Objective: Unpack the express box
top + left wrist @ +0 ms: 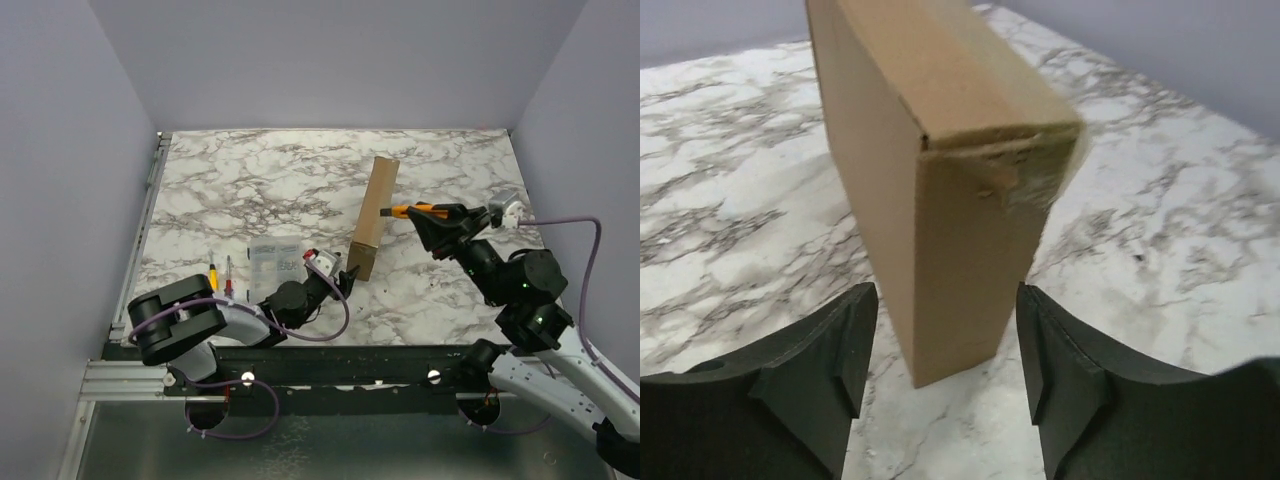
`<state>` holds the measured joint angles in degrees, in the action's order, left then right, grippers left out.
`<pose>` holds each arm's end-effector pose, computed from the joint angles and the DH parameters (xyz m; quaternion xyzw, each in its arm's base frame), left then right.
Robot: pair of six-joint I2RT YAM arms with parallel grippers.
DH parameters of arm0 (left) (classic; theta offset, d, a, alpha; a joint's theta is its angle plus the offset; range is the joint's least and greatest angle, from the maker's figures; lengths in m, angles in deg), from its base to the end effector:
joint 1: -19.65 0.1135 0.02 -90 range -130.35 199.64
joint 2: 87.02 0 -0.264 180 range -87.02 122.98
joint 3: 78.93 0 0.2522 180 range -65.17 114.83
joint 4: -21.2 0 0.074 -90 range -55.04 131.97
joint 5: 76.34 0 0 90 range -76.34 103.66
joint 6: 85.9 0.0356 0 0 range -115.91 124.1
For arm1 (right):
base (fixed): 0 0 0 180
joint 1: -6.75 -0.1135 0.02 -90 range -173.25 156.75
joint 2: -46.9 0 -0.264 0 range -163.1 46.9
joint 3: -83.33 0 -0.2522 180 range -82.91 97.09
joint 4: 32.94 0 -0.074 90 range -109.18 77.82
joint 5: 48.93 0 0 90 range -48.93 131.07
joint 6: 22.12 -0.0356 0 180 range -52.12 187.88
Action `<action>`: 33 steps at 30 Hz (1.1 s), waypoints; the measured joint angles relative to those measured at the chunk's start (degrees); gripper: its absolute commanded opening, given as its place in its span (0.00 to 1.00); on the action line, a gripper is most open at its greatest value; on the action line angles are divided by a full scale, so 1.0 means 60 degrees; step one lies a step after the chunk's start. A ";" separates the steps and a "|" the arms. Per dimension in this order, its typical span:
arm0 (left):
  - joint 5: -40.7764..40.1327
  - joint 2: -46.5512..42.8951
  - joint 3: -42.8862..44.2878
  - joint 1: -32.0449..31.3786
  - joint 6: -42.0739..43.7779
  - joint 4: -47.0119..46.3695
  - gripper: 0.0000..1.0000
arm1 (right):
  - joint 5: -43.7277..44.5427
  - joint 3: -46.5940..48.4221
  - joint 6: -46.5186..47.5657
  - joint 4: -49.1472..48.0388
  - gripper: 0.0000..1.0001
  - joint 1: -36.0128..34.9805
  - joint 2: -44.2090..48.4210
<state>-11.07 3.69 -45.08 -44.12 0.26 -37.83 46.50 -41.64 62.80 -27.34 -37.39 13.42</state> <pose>0.1315 -0.2333 0.1703 0.2048 0.6640 -0.2681 0.6673 0.1025 0.0948 0.3818 -0.1654 0.5795 0.3062 0.7369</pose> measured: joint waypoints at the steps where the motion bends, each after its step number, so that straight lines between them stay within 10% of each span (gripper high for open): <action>1: 0.0146 -0.0240 -0.0004 0.0000 -0.0098 0.0168 0.71 | 0.0317 0.0310 -0.0113 0.0164 0.01 -0.0004 -0.0022; 13: 0.1428 -0.3854 0.3701 0.0022 -0.2229 0.6696 0.97 | 0.6298 0.1093 -0.1381 0.3657 0.01 0.0004 -0.0255; 20: 0.0637 -0.1162 0.8375 0.0780 -0.3563 1.0528 0.99 | 0.7267 0.1075 -0.1905 0.4710 0.01 0.0018 -0.0299; 33: -0.0331 0.3049 1.1839 0.1067 -0.3089 1.2608 0.99 | 0.7264 0.1071 -0.2014 0.5023 0.01 0.0040 0.0707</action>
<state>-13.06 21.99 25.96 -37.72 -18.28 37.82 90.09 -35.21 50.71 2.80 -37.15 17.66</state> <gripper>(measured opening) 0.988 0.231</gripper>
